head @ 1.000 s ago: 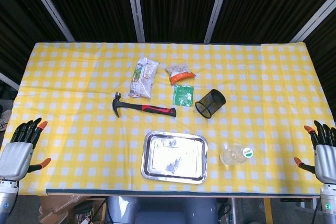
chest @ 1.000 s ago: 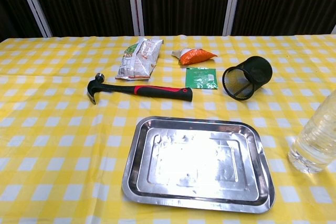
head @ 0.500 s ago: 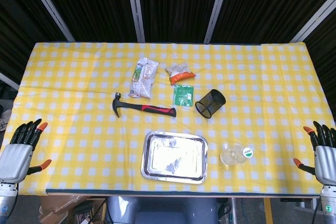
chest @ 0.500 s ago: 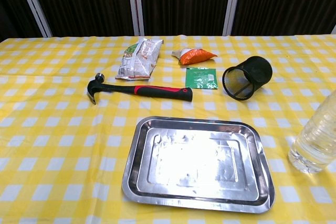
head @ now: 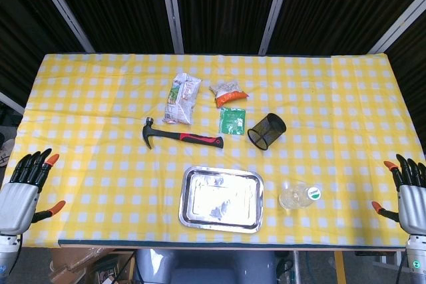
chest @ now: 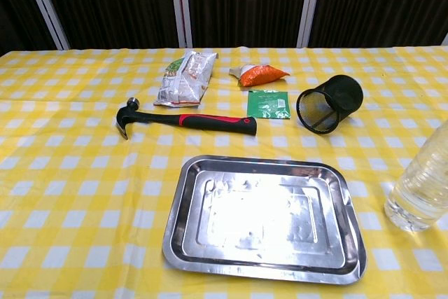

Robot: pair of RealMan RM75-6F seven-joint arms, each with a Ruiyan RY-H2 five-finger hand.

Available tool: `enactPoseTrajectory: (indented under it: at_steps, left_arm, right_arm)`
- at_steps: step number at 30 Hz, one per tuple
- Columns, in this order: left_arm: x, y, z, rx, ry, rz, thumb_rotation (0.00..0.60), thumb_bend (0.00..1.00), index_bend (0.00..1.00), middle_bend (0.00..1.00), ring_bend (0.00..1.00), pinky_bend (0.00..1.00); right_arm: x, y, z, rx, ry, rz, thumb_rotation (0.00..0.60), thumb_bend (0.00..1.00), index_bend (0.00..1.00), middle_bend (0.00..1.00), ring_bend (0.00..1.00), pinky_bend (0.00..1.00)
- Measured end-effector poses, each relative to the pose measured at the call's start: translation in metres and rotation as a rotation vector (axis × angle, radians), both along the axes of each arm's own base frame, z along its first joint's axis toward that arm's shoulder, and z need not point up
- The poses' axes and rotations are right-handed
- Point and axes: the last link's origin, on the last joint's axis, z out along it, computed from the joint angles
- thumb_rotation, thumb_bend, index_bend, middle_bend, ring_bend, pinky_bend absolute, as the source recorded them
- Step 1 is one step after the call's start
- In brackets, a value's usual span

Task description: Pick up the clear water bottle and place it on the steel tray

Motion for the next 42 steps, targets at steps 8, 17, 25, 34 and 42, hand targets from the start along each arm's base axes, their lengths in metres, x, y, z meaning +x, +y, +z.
enactPoseTrajectory:
  at_steps: [8,17,25,34,42]
  left_arm:
    - [-0.002,-0.007,0.012,0.035,-0.030,-0.002,0.600,0.16,0.05,0.00,0.00,0.00]
    - [-0.003,-0.006,0.014,0.040,-0.037,0.007,0.600,0.16,0.05,0.00,0.00,0.00]
    - [0.000,-0.008,0.013,0.036,-0.031,-0.005,0.600,0.16,0.05,0.00,0.00,0.00]
    - [-0.002,-0.007,0.011,0.024,-0.022,0.015,0.600,0.16,0.05,0.00,0.00,0.00]
    - [-0.002,-0.007,0.009,0.017,-0.014,0.020,0.600,0.16,0.05,0.00,0.00,0.00]
  right_arm:
    - [0.001,0.001,-0.003,0.011,-0.007,0.002,0.600,0.11,0.20,0.08,0.00,0.00]
    - [0.006,0.001,-0.010,0.103,-0.173,-0.004,0.600,0.11,0.19,0.08,0.00,0.00]
    - [0.004,-0.007,-0.021,0.275,-0.443,-0.032,0.600,0.11,0.11,0.08,0.00,0.00]
    - [0.008,-0.020,-0.035,0.457,-0.691,-0.059,0.600,0.11,0.07,0.08,0.00,0.00]
    - [0.012,-0.022,-0.048,0.584,-0.847,-0.077,0.600,0.11,0.06,0.08,0.00,0.00]
